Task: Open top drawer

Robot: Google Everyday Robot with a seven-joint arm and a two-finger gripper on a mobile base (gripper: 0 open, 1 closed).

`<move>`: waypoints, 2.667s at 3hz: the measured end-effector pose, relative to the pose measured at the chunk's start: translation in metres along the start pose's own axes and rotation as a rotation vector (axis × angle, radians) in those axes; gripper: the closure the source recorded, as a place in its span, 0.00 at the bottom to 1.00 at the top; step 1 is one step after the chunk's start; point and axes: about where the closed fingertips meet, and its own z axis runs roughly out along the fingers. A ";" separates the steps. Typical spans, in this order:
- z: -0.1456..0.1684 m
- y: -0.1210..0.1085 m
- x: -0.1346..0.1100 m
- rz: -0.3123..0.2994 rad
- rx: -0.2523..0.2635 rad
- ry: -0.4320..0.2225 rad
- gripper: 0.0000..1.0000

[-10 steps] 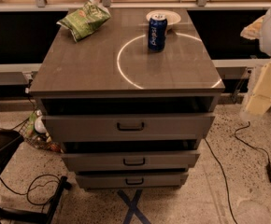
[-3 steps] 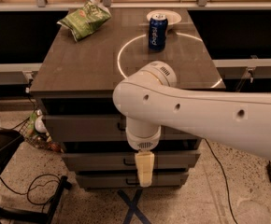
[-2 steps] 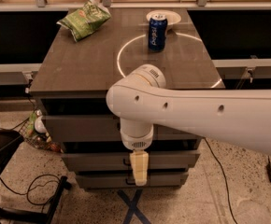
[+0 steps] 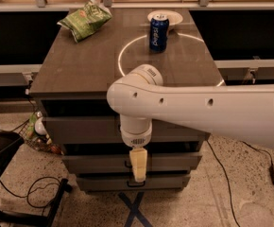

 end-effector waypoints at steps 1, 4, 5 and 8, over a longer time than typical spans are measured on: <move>0.003 -0.012 0.005 0.016 -0.003 -0.020 0.26; 0.002 -0.010 0.005 0.015 -0.003 -0.017 0.95; 0.002 -0.010 0.005 0.015 -0.003 -0.016 1.00; -0.013 0.003 0.009 0.022 0.036 -0.030 1.00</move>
Offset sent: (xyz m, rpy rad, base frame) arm 0.0111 -0.0029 -0.0023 0.0178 0.0054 -0.0141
